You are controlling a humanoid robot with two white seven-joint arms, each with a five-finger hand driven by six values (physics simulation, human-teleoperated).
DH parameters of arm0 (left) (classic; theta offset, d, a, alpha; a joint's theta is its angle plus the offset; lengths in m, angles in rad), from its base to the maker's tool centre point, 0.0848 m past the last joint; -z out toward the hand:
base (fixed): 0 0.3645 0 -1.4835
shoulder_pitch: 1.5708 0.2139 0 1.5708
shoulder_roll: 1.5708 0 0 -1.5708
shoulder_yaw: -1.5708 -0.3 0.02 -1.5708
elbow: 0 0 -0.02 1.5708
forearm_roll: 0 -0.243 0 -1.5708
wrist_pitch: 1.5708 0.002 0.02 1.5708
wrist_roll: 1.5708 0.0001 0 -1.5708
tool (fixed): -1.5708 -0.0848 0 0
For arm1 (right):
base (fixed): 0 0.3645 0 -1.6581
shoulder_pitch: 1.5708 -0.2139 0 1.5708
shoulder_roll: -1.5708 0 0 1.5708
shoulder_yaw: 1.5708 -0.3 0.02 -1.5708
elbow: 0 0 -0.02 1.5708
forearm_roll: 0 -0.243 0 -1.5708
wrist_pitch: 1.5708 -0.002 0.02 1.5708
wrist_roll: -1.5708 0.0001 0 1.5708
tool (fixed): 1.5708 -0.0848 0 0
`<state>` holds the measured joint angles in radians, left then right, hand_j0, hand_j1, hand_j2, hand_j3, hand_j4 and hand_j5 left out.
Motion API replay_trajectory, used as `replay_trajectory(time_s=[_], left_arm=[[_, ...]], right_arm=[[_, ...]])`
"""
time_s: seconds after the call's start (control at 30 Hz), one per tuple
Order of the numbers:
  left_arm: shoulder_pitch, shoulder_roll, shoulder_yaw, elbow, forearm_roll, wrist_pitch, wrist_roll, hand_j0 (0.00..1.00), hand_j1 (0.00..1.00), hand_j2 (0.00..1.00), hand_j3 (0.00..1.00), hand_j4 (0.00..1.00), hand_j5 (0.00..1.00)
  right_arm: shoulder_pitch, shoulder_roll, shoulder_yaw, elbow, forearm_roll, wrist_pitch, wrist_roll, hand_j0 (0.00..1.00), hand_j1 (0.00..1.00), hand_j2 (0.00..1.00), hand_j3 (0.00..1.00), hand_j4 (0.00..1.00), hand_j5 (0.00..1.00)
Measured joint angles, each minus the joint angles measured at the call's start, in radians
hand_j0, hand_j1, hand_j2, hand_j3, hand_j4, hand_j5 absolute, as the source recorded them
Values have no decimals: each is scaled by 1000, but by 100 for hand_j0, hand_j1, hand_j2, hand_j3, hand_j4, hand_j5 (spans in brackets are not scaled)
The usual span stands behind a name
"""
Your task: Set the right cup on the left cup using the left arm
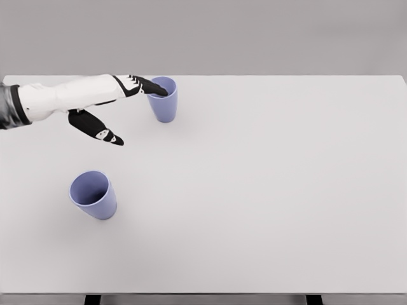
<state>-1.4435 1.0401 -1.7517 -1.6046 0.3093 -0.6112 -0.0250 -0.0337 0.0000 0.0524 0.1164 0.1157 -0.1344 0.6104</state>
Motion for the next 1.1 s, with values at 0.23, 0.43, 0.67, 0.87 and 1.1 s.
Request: replay_trajectory(time_s=[0.23,0.43,0.67,0.87,1.1], left_arm=[[-2,-54,3,132,-2,0,0,100,100,100,100,100,100],[-2,-89,63,223,-12,0,2,100,100,100,100,100,100],[9,-188,112,370,-45,0,-28,100,100,100,100,100,100],[23,-272,150,529,-38,-1,-227,100,100,100,100,100,100],[81,-386,206,724,-36,-1,-275,100,100,100,100,100,100]], right_arm=[[12,0,-2,2,-2,3,0,100,100,100,100,100,100],[12,0,-3,2,-2,3,0,100,100,100,100,100,100],[12,0,-3,2,-2,3,0,100,100,100,100,100,100],[12,0,-3,2,-2,3,0,100,100,100,100,100,100],[12,0,-3,2,-2,3,0,100,100,100,100,100,100]])
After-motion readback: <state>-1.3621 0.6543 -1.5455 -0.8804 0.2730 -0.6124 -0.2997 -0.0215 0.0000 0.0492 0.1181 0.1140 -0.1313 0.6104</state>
